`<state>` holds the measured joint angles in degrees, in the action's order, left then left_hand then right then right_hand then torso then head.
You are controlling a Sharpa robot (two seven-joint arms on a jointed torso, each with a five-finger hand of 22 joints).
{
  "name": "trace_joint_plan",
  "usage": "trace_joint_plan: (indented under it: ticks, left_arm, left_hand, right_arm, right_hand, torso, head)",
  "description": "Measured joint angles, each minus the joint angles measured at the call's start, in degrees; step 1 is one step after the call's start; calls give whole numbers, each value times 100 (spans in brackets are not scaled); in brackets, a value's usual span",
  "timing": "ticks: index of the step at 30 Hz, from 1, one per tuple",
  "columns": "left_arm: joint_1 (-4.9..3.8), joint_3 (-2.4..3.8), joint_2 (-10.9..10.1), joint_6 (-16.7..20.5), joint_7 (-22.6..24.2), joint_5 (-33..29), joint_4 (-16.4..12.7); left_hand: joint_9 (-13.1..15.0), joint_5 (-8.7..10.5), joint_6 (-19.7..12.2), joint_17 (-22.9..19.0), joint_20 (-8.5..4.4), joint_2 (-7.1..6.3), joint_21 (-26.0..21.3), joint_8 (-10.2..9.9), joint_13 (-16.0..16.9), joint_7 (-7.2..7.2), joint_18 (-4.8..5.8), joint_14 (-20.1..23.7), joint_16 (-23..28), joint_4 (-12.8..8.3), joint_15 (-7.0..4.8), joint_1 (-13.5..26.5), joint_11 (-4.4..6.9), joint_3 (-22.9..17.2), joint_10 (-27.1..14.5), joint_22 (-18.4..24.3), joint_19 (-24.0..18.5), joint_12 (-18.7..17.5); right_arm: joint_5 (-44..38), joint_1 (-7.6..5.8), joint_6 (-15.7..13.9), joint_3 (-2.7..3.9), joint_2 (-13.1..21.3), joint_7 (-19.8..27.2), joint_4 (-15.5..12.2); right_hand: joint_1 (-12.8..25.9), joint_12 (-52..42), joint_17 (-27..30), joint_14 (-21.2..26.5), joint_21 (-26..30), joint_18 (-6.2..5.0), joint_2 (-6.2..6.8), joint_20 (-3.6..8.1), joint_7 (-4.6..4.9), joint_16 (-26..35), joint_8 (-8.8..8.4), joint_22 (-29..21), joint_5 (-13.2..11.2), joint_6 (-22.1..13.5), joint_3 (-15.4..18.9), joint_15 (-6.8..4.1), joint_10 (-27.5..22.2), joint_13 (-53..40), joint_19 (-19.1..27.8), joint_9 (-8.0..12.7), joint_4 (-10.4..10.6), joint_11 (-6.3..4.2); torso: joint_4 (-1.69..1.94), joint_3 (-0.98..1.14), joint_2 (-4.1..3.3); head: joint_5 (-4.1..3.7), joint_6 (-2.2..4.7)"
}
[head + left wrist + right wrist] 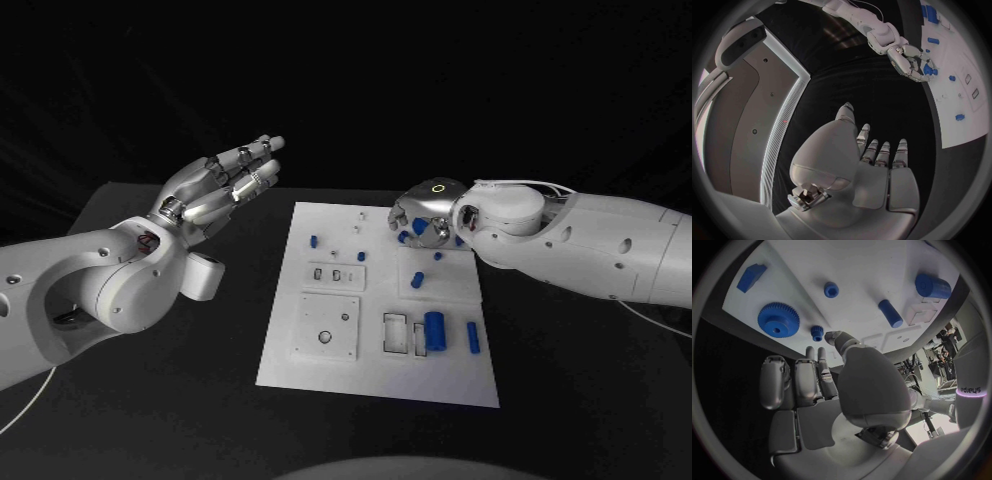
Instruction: Assemble the parts on the task board
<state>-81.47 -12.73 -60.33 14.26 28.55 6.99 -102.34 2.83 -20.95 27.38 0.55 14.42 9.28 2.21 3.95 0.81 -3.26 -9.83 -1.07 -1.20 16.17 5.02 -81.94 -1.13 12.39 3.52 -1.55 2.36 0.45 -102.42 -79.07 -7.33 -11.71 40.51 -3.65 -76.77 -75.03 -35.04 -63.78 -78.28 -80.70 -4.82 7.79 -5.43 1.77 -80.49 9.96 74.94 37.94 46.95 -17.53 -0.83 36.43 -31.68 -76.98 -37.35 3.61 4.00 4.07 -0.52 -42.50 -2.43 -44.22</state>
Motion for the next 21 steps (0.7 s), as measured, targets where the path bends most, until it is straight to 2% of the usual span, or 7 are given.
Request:
trace_joint_plan:
  ticks: [2,5,8,11,16,21]
  left_arm:
    - [0,0,0,-2,-7,1,7]
    - [0,0,0,-6,-16,1,10]
    - [1,-1,0,-11,-28,1,6]
    - [1,-2,3,-20,-41,2,2]
    - [2,-2,12,-33,-60,2,3]
    - [3,-3,8,-34,-70,2,6]
  left_hand:
    - [16,-31,147,0,0,11,0,64,0,-24,0,0,0,0,0,-52,-29,0,29,0,0,0]
    - [31,-69,284,0,0,22,0,102,0,-61,0,0,0,0,0,-67,-29,0,29,0,0,0]
    - [32,-112,283,0,0,9,0,114,0,-61,0,0,0,0,0,-99,-29,0,29,0,0,0]
    - [31,-118,304,0,0,23,0,127,-1,-82,1,0,0,0,0,-113,-29,0,29,0,0,0]
    - [31,-199,303,-1,42,23,0,127,-1,-82,0,-20,0,-17,21,-160,-49,16,49,0,0,0]
    - [31,-246,281,-1,42,15,0,127,-1,-60,0,-20,0,-16,20,-196,-49,15,49,0,0,0]
  right_arm:
    - [-2,3,0,0,-9,1,19]
    - [-4,5,0,0,-24,7,53]
    - [-6,12,4,0,-45,13,94]
    - [-7,24,12,0,-64,22,131]
    - [-10,53,27,1,-99,41,194]
    - [-11,85,29,1,-120,61,247]
  right_hand:
    - [0,0,20,21,0,0,0,0,3,0,0,0,0,3,-30,-21,0,-12,0,-27,-11,0]
    - [0,0,35,20,0,0,0,0,61,0,40,0,0,61,-76,-21,30,-43,0,-91,-29,-19]
    - [17,0,58,41,1,0,17,0,46,6,67,-1,0,98,-109,-41,89,-69,0,-159,-27,-37]
    - [30,0,64,41,3,0,30,0,84,23,98,-1,-58,136,-150,-41,182,-96,0,-232,-37,-54]
    - [30,0,79,53,3,0,30,0,68,22,134,-1,-121,177,-173,-53,280,-121,0,-352,-59,-91]
    - [30,0,84,62,3,-1,30,22,98,23,200,-2,-121,251,-227,-62,372,-139,22,-472,-85,-123]
  torso:
    - [1,0,4]
    - [1,-3,8]
    - [1,-4,13]
    - [2,-8,16]
    - [5,-9,21]
    - [9,-10,26]
  head:
    - [-1,-12]
    - [5,-34]
    - [6,-58]
    - [-2,-75]
    - [-5,-96]
    - [-5,-116]
